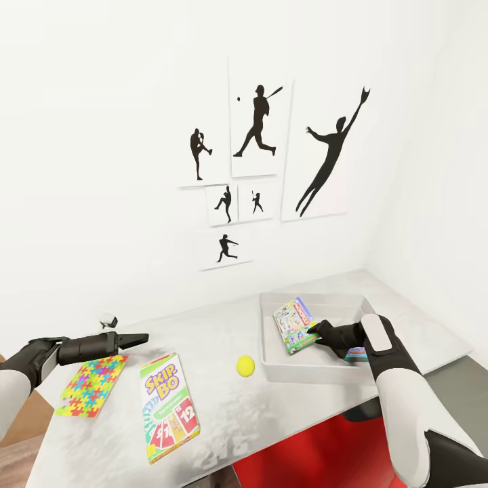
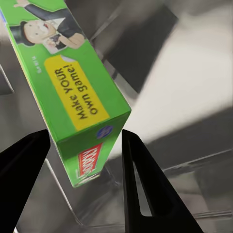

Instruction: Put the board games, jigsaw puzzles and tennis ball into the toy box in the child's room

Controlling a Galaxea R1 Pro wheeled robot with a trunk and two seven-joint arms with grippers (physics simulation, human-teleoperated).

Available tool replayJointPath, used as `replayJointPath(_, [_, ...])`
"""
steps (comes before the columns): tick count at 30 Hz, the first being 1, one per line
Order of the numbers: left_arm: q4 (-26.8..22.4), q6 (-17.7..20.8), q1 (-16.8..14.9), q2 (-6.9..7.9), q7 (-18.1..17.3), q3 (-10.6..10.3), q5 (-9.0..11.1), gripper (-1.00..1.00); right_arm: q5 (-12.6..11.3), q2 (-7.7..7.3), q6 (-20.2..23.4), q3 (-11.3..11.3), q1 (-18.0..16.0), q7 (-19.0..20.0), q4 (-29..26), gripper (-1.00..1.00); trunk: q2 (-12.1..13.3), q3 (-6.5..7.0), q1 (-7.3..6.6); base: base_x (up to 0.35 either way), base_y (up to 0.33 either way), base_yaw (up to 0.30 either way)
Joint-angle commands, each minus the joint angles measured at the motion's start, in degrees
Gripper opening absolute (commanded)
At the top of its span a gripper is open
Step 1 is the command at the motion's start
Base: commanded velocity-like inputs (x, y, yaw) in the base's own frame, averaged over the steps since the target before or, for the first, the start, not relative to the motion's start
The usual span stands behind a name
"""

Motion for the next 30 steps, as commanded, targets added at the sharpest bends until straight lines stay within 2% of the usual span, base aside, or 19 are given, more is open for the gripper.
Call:
replayJointPath(1, [0.0,0.6,-0.1,0.0,-0.2,0.1,-0.2,1.0,-0.7,0.02,0.1,-0.1,-0.1,-0.6,0.0,-1.0,-0.1,-0.13,0.04,0.0,0.0,0.0])
replayJointPath(6, [0.0,0.6,-0.1,-0.01,-0.2,0.1,-0.2,1.0,-0.7,0.02,0.1,-0.1,-0.1,-0.6,0.0,-1.0,-0.1,-0.13,0.04,0.0,0.0,0.0])
replayJointPath(7, [0.0,0.6,-0.1,-0.01,-0.2,0.1,-0.2,1.0,-0.7,0.02,0.1,-0.1,-0.1,-0.6,0.0,1.0,-0.1,-0.13,0.04,0.0,0.0,0.0])
replayJointPath(30, [0.0,0.6,-0.1,-0.01,-0.2,0.1,-0.2,1.0,-0.9,-0.06,0.5,-0.4,-0.1,-0.3,-0.7,1.0,-0.1,0.11,0.04,0.0,0.0,-0.016])
